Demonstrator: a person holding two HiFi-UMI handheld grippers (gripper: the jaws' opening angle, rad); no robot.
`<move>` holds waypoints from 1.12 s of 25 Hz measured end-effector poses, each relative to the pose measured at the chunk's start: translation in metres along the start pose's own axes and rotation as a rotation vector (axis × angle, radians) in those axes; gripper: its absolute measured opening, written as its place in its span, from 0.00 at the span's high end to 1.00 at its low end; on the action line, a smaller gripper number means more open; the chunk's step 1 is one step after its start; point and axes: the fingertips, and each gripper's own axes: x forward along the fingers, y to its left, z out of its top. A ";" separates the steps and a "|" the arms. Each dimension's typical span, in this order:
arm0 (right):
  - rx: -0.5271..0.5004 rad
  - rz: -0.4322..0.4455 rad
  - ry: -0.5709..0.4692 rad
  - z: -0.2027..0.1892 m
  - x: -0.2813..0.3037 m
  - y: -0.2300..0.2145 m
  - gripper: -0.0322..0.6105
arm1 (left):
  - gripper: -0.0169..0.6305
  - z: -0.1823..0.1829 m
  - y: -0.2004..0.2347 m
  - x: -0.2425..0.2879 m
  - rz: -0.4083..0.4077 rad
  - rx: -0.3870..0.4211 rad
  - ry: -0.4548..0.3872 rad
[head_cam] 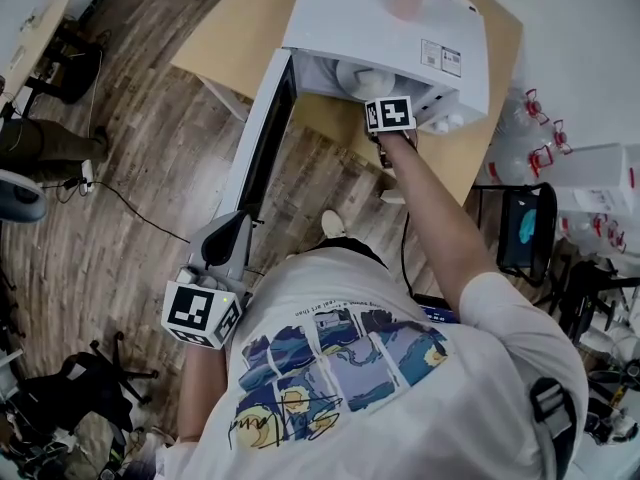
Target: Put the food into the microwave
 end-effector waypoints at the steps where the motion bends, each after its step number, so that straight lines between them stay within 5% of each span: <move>1: 0.001 -0.001 -0.001 -0.001 -0.002 0.000 0.74 | 0.96 0.000 0.000 -0.001 -0.004 0.000 -0.002; 16: 0.028 0.003 -0.074 -0.049 -0.064 0.029 0.83 | 0.96 -0.018 -0.014 -0.029 -0.097 0.031 -0.016; 28: 0.021 0.077 -0.134 -0.141 -0.148 0.095 0.94 | 0.96 -0.051 -0.032 -0.059 -0.213 0.059 -0.008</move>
